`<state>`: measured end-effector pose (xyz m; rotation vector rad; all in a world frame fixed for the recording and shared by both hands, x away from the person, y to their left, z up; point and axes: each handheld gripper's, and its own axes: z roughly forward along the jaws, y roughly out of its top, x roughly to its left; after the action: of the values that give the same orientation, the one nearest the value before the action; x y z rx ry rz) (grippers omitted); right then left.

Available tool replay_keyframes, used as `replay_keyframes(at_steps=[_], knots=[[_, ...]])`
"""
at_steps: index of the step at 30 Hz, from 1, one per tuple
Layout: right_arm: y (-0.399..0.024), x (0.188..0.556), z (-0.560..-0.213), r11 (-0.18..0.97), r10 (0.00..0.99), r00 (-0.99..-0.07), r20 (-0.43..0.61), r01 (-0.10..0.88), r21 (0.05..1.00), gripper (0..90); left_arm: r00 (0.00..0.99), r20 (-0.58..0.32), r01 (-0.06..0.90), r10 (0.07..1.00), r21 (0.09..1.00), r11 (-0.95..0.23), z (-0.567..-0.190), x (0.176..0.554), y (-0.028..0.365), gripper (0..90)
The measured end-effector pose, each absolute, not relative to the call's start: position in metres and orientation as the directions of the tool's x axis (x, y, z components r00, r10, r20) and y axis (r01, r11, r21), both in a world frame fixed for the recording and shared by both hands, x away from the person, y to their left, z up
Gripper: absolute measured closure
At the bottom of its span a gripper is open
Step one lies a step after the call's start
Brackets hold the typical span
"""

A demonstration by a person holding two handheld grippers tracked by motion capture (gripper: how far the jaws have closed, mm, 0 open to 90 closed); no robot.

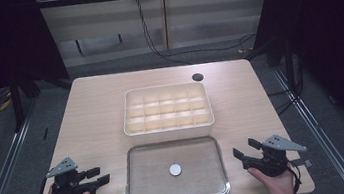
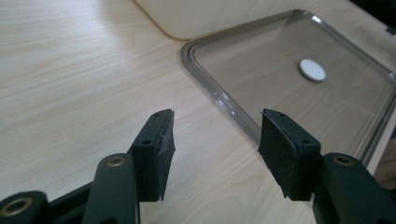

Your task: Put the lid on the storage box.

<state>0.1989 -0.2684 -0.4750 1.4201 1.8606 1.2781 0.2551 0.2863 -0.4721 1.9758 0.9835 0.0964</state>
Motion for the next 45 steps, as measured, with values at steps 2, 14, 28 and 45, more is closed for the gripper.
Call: replay_keyframes(at_steps=[2, 14, 28, 45], knots=[[-0.268, 0.198, -0.475, 0.023, 0.919, -0.354, 0.172, 0.485, 0.874, 28.6, 0.677, -0.285, 0.602, 0.679, 0.745, -0.288, -0.473, 0.256, 0.287, 42.4], [-0.262, 0.199, -0.464, 0.013, 0.884, -0.383, 0.267, 0.592, 0.806, 42.4, 0.680, -0.289, 0.612, 0.674, 0.730, -0.304, -0.472, 0.255, 0.279, 38.7], [-0.235, 0.225, -0.448, 0.084, 0.853, -0.452, 0.260, 0.612, 0.786, 41.5, 0.698, -0.277, 0.604, 0.661, 0.723, -0.335, -0.460, 0.273, 0.254, 38.8], [-0.230, 0.263, -0.468, 0.125, 0.855, -0.442, 0.272, 0.684, 0.719, 47.1, 0.695, -0.293, 0.627, 0.657, 0.694, -0.354, -0.476, 0.296, 0.232, 49.1]])
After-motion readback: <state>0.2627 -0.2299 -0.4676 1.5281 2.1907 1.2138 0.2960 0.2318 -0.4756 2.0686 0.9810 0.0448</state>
